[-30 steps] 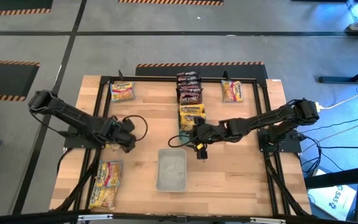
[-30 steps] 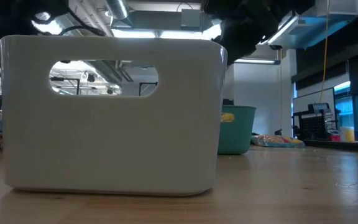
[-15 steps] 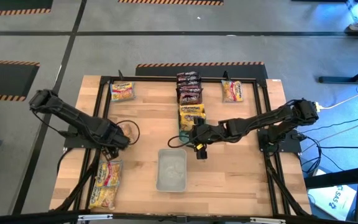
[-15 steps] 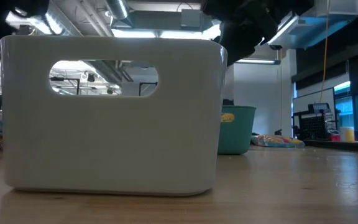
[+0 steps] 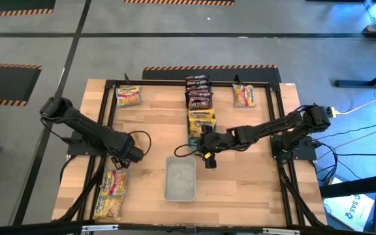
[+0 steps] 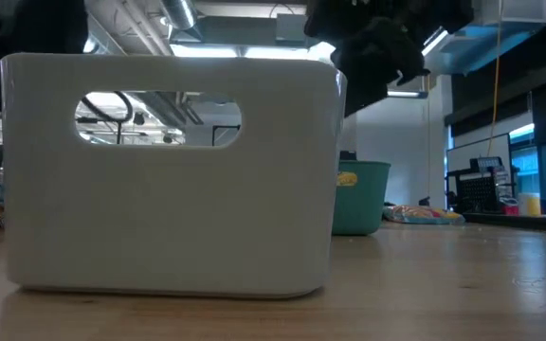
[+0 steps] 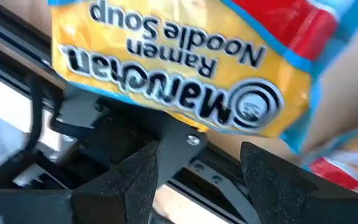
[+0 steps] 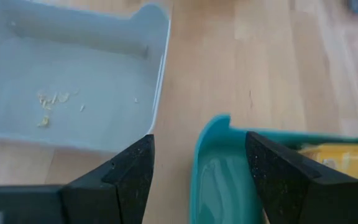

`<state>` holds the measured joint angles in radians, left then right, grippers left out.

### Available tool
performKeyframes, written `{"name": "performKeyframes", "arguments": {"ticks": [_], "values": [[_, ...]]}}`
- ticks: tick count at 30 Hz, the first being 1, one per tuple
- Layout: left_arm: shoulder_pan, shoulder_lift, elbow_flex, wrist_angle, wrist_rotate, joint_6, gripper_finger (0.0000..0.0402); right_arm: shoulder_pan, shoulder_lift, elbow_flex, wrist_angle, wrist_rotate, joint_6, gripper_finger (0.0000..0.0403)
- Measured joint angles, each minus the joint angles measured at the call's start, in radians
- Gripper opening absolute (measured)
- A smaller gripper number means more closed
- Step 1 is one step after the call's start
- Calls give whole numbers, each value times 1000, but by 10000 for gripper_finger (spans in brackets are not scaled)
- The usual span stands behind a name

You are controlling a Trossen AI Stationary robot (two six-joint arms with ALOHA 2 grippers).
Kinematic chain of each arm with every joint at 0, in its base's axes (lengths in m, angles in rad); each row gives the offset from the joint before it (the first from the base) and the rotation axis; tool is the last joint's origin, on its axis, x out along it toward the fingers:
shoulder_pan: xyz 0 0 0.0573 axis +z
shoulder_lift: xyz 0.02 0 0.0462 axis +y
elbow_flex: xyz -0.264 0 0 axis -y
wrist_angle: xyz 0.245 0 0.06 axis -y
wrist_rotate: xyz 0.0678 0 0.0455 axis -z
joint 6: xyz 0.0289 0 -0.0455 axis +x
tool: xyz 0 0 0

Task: Sort Maruchan noodles
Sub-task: Put the yellow noodle pack into the green bin

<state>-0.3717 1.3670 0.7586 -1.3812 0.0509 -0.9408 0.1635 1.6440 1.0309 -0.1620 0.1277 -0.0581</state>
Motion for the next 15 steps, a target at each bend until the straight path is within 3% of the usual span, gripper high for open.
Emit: {"name": "performKeyframes", "arguments": {"ticks": [4,11,15], "values": [[0,64,14,18,-51,32,218,0,5,0,5,-5,1,237],[19,73,54,181,-326,38,218,0,13,-1,4,-8,1,237],[76,73,55,308,-387,145,218,0,13,-1,15,-8,1,237]]}}
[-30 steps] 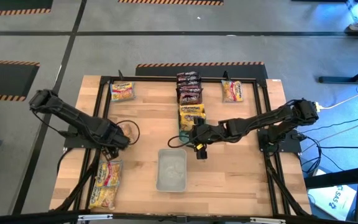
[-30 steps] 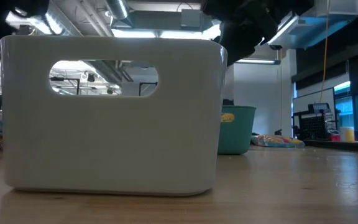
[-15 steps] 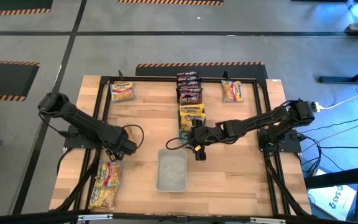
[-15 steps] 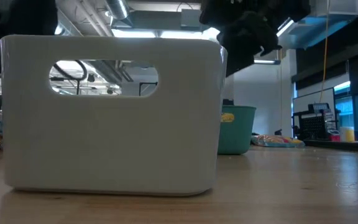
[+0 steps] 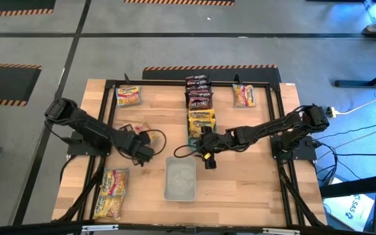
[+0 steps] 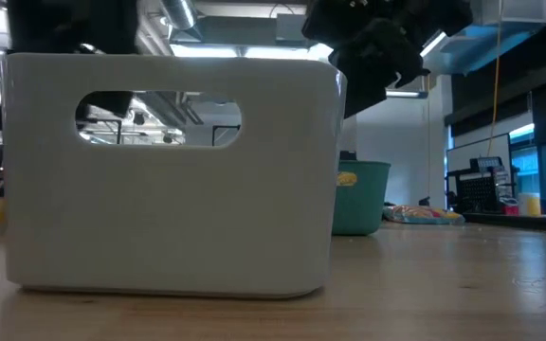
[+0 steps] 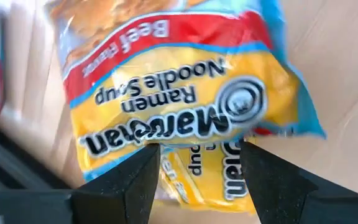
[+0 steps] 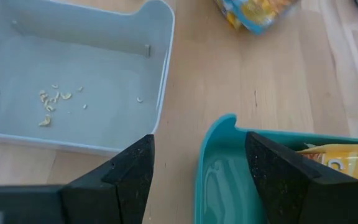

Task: Sort Maruchan noodles
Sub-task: Put the yellow noodle pack into the green bin

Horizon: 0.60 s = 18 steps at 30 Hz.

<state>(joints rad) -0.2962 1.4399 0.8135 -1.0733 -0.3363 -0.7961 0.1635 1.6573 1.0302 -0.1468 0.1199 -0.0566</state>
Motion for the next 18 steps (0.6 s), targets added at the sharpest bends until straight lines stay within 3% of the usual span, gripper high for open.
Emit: {"name": "performKeyframes", "arguments": {"ticks": [5,12,14,18], "values": [[65,-4,9,64,-44,101,218,0,0,0,20,0,0,237],[66,-93,52,102,-277,138,218,0,0,0,27,0,0,237],[68,-124,52,107,-267,144,218,0,0,0,26,0,0,237],[81,-161,52,60,-123,101,218,0,0,0,24,0,0,237]]}}
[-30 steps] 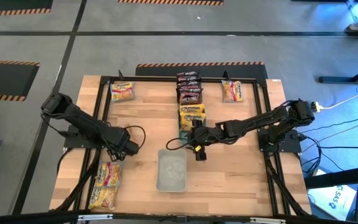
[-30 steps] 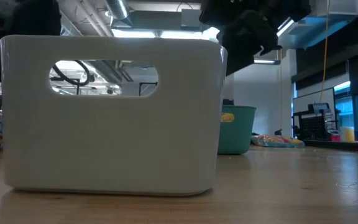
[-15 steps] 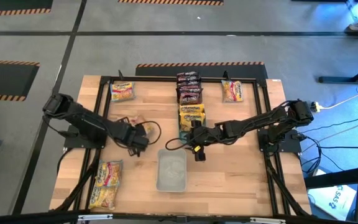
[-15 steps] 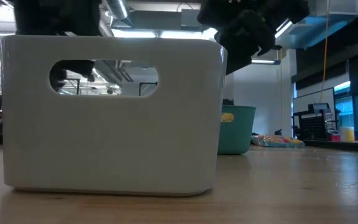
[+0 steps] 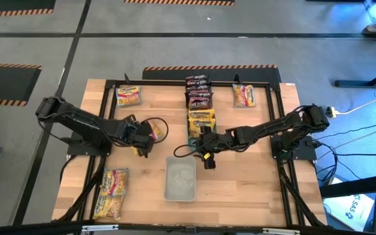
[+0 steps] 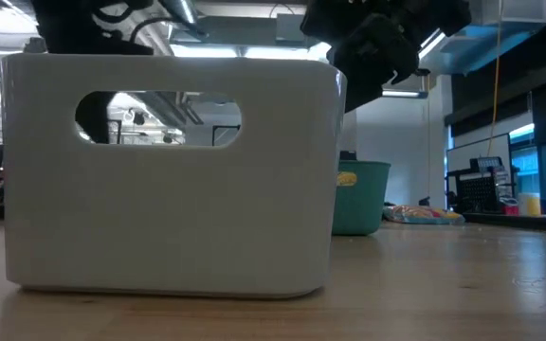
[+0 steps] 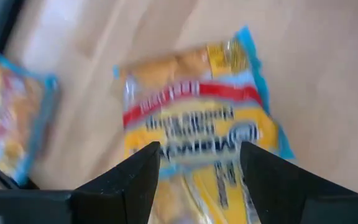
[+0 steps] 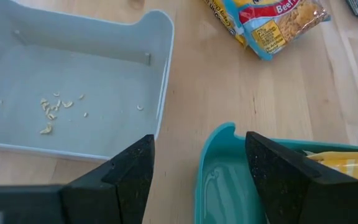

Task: Sort Maruchan noodles
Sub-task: Put the yellow noodle pack into the green bin

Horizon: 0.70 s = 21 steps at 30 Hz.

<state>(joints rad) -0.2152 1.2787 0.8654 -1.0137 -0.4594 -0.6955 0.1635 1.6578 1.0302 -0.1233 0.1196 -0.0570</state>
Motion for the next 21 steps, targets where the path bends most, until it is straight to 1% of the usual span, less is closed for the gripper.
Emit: {"name": "performKeyframes", "arguments": {"ticks": [5,9,14,18,21], "values": [[-7,-17,0,-44,145,-93,218,0,23,0,23,0,-7,237],[-11,-10,0,-44,189,-135,218,0,35,1,34,0,-29,237],[-61,-9,-2,-37,192,-106,218,0,38,0,21,0,-28,237],[-149,-9,-2,-36,187,-20,218,0,38,0,17,0,-27,237],[-209,-9,-2,-37,147,9,218,0,38,0,17,0,-27,237]]}}
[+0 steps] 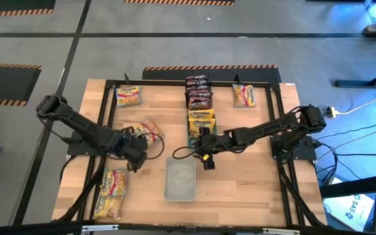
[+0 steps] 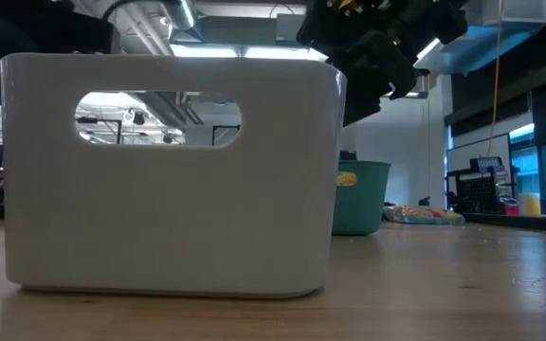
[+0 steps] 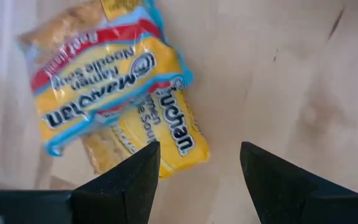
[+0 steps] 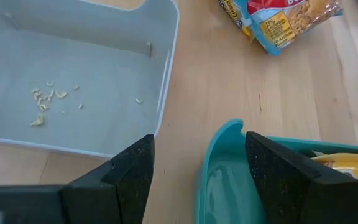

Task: Sort Maruchan noodles
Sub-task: Put the yellow noodle pack into the green bin

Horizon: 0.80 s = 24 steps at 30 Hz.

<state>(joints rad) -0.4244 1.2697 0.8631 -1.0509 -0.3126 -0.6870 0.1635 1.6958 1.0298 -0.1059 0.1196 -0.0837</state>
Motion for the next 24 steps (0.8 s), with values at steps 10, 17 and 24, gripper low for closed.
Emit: {"name": "performKeyframes", "arguments": {"ticks": [10,17,24], "values": [[-95,0,-69,22,-51,6,218,0,0,0,43,10,4,237],[-160,0,-183,84,-77,17,217,0,0,0,53,11,12,237],[-182,0,-272,146,-89,18,217,0,0,0,65,55,12,237]]}}
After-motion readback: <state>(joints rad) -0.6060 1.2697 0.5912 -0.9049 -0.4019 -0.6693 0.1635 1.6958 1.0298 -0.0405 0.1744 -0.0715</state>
